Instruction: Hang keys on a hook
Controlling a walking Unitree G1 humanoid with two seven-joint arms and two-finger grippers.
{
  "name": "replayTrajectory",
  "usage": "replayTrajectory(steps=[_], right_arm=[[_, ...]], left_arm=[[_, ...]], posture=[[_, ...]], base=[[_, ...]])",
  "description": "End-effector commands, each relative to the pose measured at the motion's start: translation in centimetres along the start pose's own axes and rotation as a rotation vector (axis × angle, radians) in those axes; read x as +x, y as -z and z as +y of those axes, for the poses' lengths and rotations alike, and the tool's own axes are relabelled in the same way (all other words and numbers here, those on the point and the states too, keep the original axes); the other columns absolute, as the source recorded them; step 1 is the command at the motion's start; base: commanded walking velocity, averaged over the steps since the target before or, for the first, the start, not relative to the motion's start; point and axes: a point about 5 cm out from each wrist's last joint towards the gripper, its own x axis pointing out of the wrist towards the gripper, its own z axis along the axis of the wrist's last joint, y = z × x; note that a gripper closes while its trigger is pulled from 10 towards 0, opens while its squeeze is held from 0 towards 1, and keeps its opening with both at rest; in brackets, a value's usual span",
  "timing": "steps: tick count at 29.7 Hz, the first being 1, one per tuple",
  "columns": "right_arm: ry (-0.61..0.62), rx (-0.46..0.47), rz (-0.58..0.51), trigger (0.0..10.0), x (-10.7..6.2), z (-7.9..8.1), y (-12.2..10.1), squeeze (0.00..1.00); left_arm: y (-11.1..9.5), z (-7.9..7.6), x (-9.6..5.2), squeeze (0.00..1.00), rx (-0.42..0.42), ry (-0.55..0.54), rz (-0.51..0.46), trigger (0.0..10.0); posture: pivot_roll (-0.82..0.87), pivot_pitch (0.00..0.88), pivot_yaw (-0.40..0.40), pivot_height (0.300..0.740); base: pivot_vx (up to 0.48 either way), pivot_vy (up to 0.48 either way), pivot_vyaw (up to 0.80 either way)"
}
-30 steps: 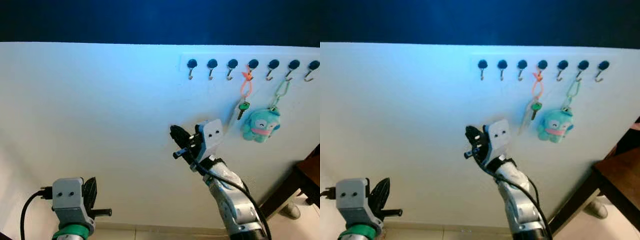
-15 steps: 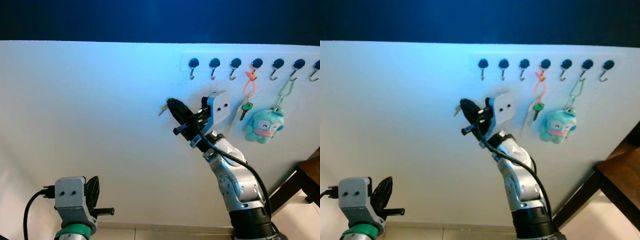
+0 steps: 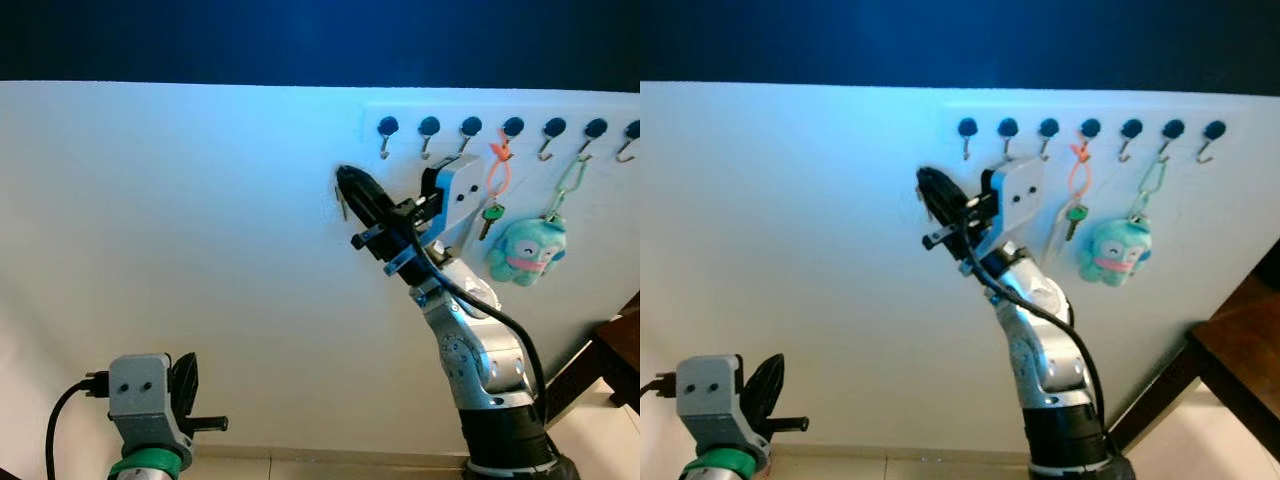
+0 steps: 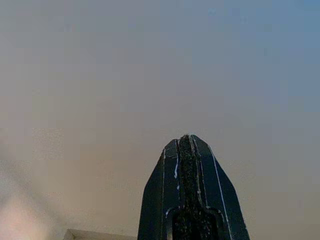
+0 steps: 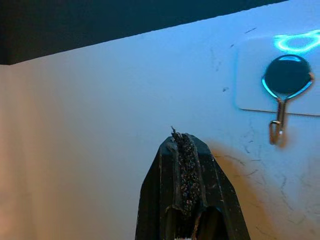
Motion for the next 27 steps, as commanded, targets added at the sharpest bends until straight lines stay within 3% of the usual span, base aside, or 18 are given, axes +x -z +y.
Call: replayTrajectory(steps=[1,13,27], right_arm=[[-0.005,0.015,-0.023,10.0,0.3,0.1,-0.4,0.0],[0.011,0.035,-0.052,10.0,1.1,-0.4,-1.0,0.0],[0.096,0.072,-0.032,10.0,0.7,-1.7,-0.6,0.0]], left_arm=[[0.3,0.3,-0.3,0.0,-0.005,-0.011,0.021,10.0],[0.2,0.5,-0.3,0.0,0.002,-0.017,0.018,10.0],[0.3,0.5,-0.3,0.0,0.006,-0.008,0.026,10.0]], posture=[[-0.1,0.081,0.094,0.74],[-0.09,0.089,0.093,0.74],[-0.09,0.089,0.095,0.74]], base=[[0.0,0.0,0.0],[0.0,0.0,0.0],[0.0,0.0,0.0]])
